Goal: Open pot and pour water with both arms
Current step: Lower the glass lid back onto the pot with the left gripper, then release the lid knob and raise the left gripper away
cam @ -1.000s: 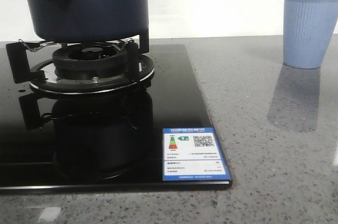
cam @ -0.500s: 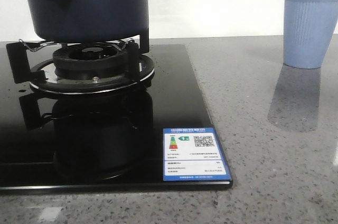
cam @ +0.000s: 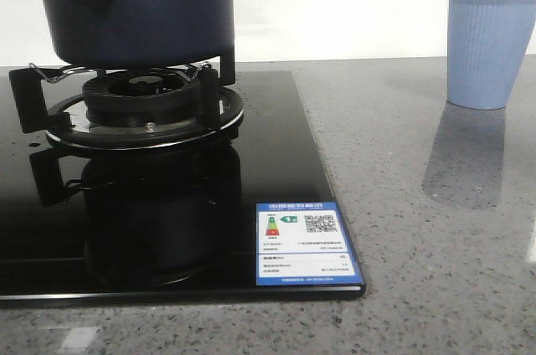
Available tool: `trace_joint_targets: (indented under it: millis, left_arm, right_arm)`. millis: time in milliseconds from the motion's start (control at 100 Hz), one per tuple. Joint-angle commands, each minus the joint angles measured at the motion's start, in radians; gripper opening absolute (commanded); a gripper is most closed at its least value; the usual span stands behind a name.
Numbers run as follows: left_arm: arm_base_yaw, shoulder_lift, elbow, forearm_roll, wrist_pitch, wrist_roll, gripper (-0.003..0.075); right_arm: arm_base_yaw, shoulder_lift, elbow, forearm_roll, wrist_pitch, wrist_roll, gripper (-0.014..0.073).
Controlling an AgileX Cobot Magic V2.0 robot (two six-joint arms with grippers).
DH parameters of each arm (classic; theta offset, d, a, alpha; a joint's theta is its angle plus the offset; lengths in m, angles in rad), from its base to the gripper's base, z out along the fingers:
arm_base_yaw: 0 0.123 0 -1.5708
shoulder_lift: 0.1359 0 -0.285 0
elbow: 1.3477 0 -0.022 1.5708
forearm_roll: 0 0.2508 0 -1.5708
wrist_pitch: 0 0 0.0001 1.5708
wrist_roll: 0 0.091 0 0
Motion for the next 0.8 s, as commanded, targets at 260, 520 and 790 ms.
trace_joint_targets:
  millis: [260, 520, 790]
  left_arm:
    - [0.002, -0.316, 0.457, -0.064, -0.308, 0.001, -0.0019]
    - [0.002, -0.352, 0.525, -0.147, -0.337, 0.001, -0.0019]
    - [0.002, -0.352, 0.525, -0.147, -0.337, 0.001, -0.0019]
  right_arm:
    - [-0.005, -0.194, 0.158, 0.002, 0.071, -0.002, -0.0067]
    - [-0.005, -0.197, 0.16, 0.002, 0.043, -0.002, -0.0067]
    - [-0.005, -0.197, 0.16, 0.0, 0.043, -0.002, -0.0067]
